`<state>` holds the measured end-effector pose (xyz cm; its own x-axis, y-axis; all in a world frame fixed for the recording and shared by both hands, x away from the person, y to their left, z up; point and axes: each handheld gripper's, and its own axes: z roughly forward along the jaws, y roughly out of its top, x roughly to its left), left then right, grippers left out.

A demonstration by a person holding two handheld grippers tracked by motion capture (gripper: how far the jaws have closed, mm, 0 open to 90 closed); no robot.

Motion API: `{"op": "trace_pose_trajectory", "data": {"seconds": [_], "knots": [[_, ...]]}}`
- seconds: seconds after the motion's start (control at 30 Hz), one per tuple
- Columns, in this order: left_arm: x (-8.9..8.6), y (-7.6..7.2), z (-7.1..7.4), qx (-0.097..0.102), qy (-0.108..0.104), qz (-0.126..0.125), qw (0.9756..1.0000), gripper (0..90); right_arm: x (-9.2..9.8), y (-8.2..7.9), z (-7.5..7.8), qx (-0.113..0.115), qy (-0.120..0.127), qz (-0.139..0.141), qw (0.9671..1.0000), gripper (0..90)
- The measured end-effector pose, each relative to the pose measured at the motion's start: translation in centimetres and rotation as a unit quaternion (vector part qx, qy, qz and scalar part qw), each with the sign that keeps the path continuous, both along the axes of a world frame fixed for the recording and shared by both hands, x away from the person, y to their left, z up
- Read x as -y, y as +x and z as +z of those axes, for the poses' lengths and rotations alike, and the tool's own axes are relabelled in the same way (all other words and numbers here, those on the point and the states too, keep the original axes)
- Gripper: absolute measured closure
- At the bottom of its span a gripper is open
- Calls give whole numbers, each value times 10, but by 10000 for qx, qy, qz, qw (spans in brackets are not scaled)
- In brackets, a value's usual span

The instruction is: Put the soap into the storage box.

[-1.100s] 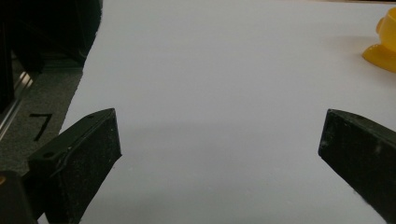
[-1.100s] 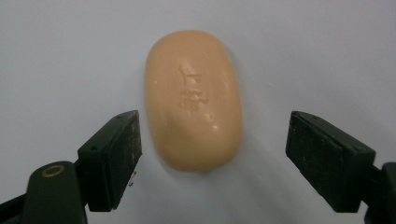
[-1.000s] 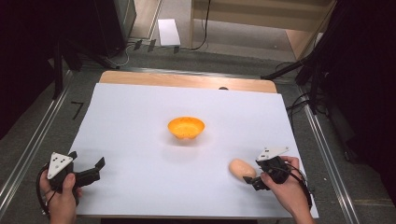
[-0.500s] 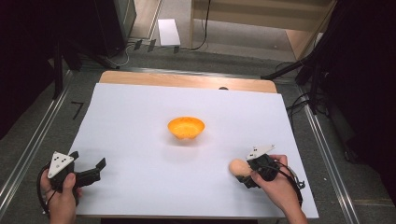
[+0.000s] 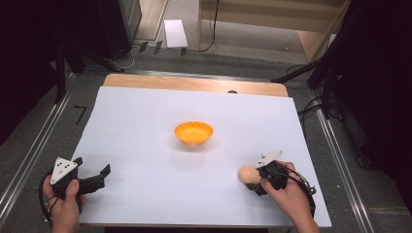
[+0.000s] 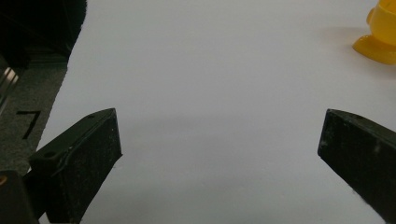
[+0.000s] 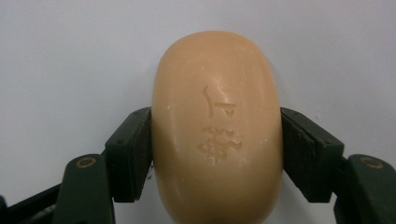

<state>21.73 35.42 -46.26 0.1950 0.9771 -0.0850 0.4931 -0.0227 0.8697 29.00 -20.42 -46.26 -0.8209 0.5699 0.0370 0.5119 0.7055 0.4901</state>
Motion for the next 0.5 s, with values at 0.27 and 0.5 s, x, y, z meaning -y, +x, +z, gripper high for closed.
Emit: {"op": "trace_pose_trajectory", "data": {"seconds": [0.27, 0.5], "knots": [[-1, 0, 0, 1, -13, 7, 10000, 0, -5, -1, 1, -7, -178, -137, 9997, 318], [0, 0, 0, -6, -27, -8, 10000, 0, -4, -2, 1, 24, -148, -83, 9999, 334]]}}
